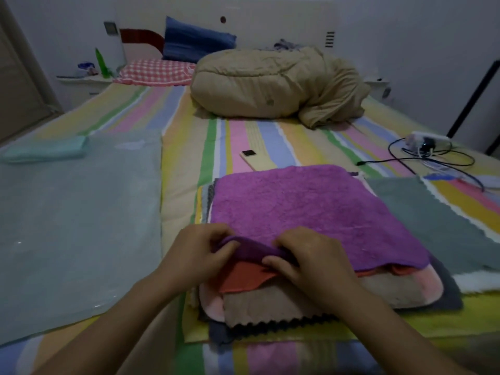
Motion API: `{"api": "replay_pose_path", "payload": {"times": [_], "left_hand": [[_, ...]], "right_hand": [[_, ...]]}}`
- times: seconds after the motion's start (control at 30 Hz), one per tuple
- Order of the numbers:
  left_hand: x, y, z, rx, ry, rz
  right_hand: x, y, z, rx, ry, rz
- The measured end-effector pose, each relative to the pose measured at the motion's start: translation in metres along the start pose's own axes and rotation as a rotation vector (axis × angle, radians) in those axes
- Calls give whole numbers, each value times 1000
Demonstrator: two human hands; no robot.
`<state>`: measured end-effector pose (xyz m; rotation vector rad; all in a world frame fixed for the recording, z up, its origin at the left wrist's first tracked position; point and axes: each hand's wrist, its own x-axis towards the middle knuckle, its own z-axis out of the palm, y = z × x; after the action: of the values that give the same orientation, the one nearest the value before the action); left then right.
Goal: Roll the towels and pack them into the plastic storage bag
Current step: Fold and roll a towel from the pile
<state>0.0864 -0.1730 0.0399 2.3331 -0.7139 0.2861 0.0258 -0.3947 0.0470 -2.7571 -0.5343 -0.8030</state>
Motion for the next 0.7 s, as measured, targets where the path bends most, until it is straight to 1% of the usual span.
{"api": "replay_pose_path", "payload": {"times": [0.07,0.13,0.23,0.3,0.37,0.43,0.5,0.63,0.7], "left_hand": [[5,-3,0,-132,21,-84],[11,-7,0,-228,58,-152],[20,-9,0,-348,110,-257],[27,-10,3,-395,141,-307],[32,-10,6,-439,189,-346],[36,-12,9,-484,247,-401],[43,-19,13,-469,289,-444],[62,-27,20,-343,357,-479],[76,-25,21,-204,392,-464]], "right_hand": [[-7,16,-8,-52,-35,14],[-16,42,-18,-70,-76,80],[-27,84,-39,-25,-166,286],[-33,110,-51,-28,-191,412],[-35,135,-59,2,-161,508],[-36,159,-61,149,-114,619],[-34,181,-57,320,-57,731],[-11,198,-42,618,152,885],[8,204,-34,674,229,922]]}}
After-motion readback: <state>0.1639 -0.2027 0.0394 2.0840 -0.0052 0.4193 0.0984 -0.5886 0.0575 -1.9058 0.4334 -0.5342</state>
